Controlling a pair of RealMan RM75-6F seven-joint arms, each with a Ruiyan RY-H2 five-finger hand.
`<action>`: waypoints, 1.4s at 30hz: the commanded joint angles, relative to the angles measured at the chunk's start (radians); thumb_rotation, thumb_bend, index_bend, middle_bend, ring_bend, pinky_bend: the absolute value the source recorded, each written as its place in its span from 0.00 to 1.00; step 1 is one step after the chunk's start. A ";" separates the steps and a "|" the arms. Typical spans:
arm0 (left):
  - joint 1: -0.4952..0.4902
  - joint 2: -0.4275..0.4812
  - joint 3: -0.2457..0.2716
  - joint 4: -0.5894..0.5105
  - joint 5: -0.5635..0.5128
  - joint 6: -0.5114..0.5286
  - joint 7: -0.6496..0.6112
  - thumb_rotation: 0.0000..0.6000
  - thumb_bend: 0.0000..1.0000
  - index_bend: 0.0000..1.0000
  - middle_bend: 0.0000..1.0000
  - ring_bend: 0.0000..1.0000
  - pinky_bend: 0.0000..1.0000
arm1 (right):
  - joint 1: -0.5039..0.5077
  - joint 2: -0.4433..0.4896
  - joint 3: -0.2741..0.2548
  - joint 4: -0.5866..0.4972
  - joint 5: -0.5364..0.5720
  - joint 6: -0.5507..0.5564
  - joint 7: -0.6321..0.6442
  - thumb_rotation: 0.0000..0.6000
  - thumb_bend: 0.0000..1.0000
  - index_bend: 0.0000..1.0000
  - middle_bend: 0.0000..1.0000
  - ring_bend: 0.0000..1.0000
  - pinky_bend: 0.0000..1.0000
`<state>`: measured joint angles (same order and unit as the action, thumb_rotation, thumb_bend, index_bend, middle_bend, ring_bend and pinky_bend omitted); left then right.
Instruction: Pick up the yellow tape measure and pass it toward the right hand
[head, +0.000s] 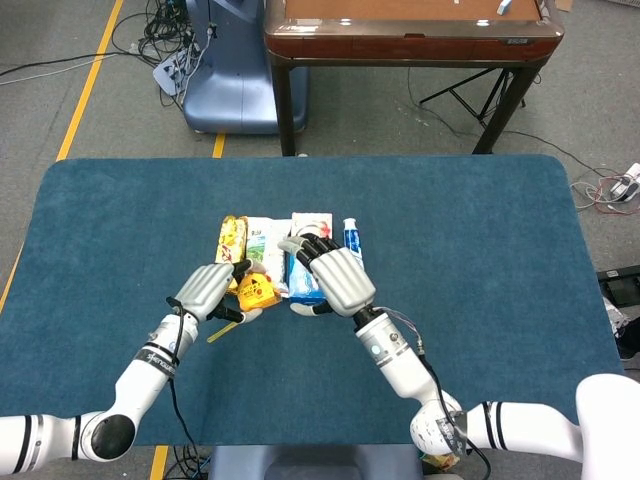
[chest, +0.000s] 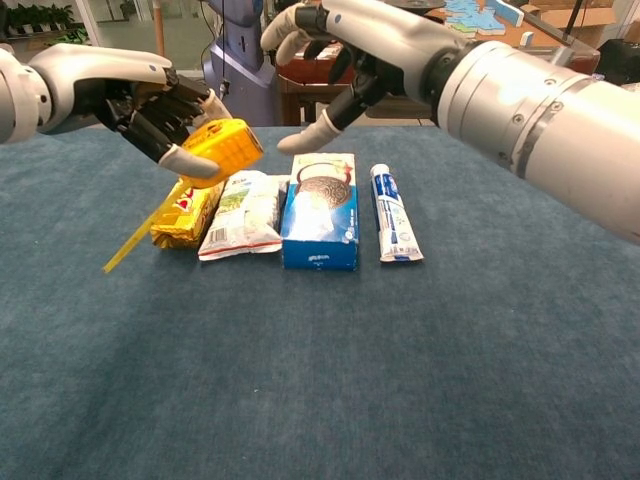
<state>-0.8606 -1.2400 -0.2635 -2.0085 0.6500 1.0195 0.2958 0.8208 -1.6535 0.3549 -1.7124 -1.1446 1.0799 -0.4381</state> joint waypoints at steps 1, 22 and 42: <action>-0.005 -0.002 0.000 -0.001 -0.007 0.004 0.004 1.00 0.25 0.44 0.46 0.38 0.24 | 0.010 -0.009 0.000 0.007 0.006 -0.004 0.004 1.00 0.08 0.19 0.22 0.16 0.24; -0.025 -0.009 0.012 -0.002 -0.024 0.008 0.000 1.00 0.25 0.44 0.46 0.38 0.24 | 0.059 -0.071 -0.008 0.073 0.016 0.018 0.018 1.00 0.09 0.19 0.23 0.17 0.24; -0.028 -0.002 0.030 -0.003 -0.014 -0.006 -0.014 0.99 0.25 0.44 0.46 0.38 0.24 | 0.067 -0.074 -0.016 0.093 0.030 0.038 0.004 1.00 0.16 0.19 0.23 0.17 0.24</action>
<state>-0.8884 -1.2423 -0.2336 -2.0114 0.6355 1.0131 0.2816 0.8880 -1.7278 0.3395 -1.6189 -1.1150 1.1169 -0.4341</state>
